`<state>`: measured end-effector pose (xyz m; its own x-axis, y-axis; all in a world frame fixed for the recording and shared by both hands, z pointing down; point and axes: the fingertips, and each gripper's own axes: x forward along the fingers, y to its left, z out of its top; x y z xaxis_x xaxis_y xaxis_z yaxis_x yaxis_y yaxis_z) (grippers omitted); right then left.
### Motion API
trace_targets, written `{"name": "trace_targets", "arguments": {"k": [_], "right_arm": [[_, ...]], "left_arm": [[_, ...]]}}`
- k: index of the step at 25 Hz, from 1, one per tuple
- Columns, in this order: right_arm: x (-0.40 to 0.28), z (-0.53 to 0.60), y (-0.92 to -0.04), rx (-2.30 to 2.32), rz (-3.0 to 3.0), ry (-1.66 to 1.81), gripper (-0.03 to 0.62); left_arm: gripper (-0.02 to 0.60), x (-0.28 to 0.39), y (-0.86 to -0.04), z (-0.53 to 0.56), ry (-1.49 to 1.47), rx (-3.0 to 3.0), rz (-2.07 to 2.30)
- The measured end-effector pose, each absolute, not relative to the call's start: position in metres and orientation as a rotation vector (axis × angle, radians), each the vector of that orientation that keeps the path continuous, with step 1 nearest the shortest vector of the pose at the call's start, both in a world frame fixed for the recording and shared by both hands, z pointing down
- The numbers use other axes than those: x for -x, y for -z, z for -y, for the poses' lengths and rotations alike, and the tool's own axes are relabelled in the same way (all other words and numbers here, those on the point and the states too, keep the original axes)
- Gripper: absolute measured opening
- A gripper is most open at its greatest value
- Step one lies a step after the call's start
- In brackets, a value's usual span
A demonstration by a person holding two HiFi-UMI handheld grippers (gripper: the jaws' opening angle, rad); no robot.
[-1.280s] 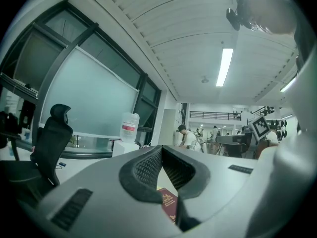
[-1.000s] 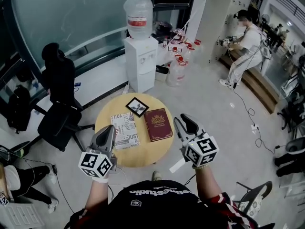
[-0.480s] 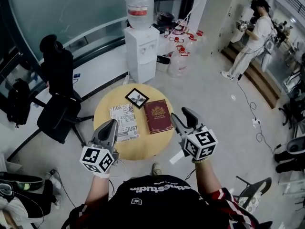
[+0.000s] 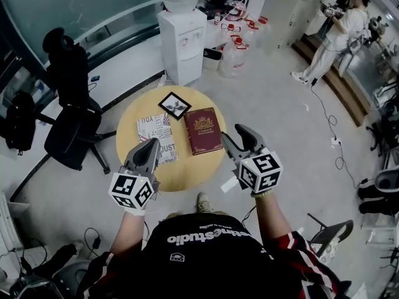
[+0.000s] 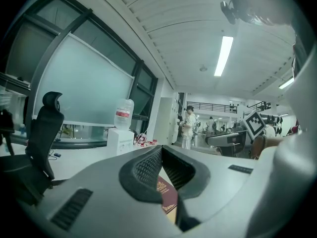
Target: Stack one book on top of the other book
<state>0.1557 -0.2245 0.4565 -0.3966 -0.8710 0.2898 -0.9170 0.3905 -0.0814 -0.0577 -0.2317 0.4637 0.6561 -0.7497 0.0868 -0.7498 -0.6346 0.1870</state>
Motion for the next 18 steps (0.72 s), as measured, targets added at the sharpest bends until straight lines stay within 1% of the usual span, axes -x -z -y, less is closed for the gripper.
{"name": "trace_targets", "arguments": {"k": [18], "right_arm": [[-0.19,0.262,-0.569,-1.442,2.342,-0.532,0.219]], "left_arm": [[0.017,0.026,-0.474,0.24,-0.074,-2.64,1.276]]}}
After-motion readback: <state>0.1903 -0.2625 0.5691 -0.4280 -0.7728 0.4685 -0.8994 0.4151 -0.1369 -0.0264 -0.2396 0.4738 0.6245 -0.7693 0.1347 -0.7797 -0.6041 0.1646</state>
